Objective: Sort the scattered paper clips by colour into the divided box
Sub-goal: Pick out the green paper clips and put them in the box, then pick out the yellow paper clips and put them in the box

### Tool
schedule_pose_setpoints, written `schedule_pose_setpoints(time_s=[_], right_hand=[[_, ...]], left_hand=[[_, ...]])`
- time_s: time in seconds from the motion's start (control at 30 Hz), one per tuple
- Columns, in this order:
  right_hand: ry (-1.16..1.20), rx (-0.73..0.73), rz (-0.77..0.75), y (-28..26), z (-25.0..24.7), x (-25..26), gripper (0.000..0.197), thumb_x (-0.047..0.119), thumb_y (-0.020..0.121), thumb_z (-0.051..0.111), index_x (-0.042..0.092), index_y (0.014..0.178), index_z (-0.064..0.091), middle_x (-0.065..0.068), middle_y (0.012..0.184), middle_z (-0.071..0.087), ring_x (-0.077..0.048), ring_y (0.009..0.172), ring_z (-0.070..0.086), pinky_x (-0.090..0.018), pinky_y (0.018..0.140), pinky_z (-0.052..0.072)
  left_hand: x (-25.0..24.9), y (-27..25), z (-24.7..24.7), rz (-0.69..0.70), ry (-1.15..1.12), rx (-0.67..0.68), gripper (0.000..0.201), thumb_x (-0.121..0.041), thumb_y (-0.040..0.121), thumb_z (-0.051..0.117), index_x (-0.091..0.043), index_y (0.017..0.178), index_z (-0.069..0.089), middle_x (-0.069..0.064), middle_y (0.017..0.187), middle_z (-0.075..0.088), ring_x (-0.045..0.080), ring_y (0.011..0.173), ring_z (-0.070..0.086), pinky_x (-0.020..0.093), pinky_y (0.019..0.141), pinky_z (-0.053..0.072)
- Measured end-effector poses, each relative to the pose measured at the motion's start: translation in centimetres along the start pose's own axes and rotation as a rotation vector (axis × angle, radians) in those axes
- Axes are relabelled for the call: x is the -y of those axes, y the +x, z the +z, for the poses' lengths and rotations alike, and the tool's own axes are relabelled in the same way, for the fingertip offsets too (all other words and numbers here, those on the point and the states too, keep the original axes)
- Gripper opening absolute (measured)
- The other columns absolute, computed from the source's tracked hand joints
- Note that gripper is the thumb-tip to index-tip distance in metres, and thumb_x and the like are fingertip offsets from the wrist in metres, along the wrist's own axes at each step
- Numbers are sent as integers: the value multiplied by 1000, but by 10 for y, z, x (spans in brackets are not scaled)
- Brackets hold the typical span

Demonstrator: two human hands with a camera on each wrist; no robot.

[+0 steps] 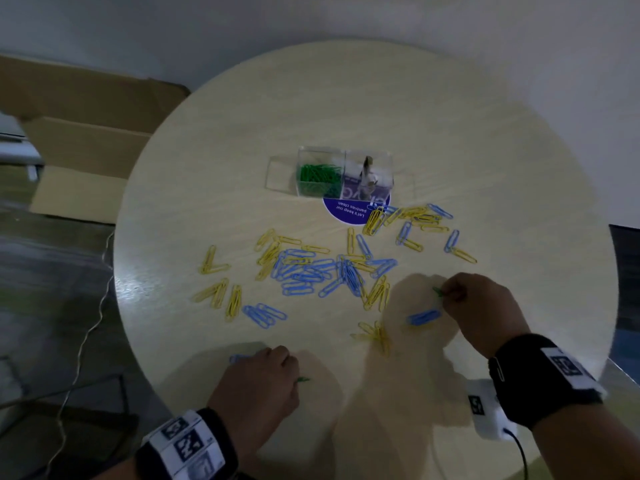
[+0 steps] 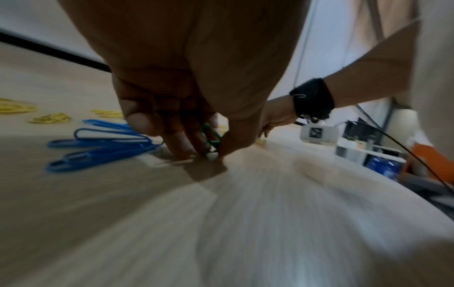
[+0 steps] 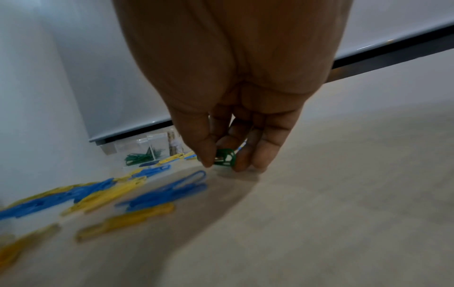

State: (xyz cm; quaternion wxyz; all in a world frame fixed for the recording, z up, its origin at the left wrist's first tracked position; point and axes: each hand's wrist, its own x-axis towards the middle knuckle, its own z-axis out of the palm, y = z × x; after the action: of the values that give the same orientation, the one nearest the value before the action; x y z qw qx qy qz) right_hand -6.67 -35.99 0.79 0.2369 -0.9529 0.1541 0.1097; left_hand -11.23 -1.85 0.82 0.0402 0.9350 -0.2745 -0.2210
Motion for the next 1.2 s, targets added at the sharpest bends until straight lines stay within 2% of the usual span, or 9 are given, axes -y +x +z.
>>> schedule_pose_setpoints(time_s=[0.1,0.27,0.43,0.7,0.87,0.97,1.03,1.1,1.2], right_hand=[[108,-68,-34,10,-12,22,17,13,74,71,29,74,63,0,78,69,-24,76,65,-34,72,51],[299,-116,-94,48,-33,83,9,17,74,74,22,79,69,8,64,66,1,57,58,-10,56,39],[408,-86,-139,104,-26,143,13,18,72,63,24,83,66,2,74,70,-19,72,67,-35,67,55],[376,-63,-132,141,-16,189,16,29,84,67,19,97,68,6,87,66,-13,80,61,-22,71,44],[241,-378,-117,125,-30,119,19,18,87,57,22,101,69,-1,102,72,-20,96,66,-27,81,46],[114,-145,-16,109,-21,64,35,20,91,56,21,125,58,-7,129,60,-27,117,56,-32,96,41],[-42,-26,-204,92,-2,50,44,29,88,57,17,130,50,-13,139,47,-34,127,44,-43,105,35],[-222,103,-321,71,21,51,68,58,80,49,20,136,42,-12,150,35,-39,137,29,-53,108,30],[-312,263,-287,25,47,72,96,86,65,32,43,148,10,0,161,1,-37,146,-3,-58,114,14]], left_hand=[[13,13,-6,-21,-124,-4,19,-42,69,46,-23,70,51,-4,68,54,20,60,60,32,45,46],[28,55,-57,-106,-494,-107,13,-36,74,59,-23,77,61,-7,71,63,13,68,60,31,63,48],[55,140,-125,-294,-684,-499,10,-24,77,73,-24,73,64,-10,62,62,5,60,58,22,62,45],[71,222,-152,-400,-701,-573,26,-33,88,66,-13,104,70,5,99,73,20,94,67,29,82,52],[78,188,-132,-251,-494,-702,23,-30,92,57,-20,111,68,3,103,67,25,84,63,32,80,48],[73,141,-95,-29,-310,-567,28,-30,88,52,-24,111,67,1,106,66,26,94,61,37,85,48],[65,111,-59,77,-228,-374,43,-36,81,58,-25,123,61,3,127,60,27,116,54,39,96,46],[58,84,-29,108,-126,-206,63,-50,79,61,-32,137,46,3,151,38,27,140,33,43,109,36],[53,57,-6,86,-50,-124,75,-70,82,47,-42,147,22,0,162,9,29,149,5,53,113,28]])
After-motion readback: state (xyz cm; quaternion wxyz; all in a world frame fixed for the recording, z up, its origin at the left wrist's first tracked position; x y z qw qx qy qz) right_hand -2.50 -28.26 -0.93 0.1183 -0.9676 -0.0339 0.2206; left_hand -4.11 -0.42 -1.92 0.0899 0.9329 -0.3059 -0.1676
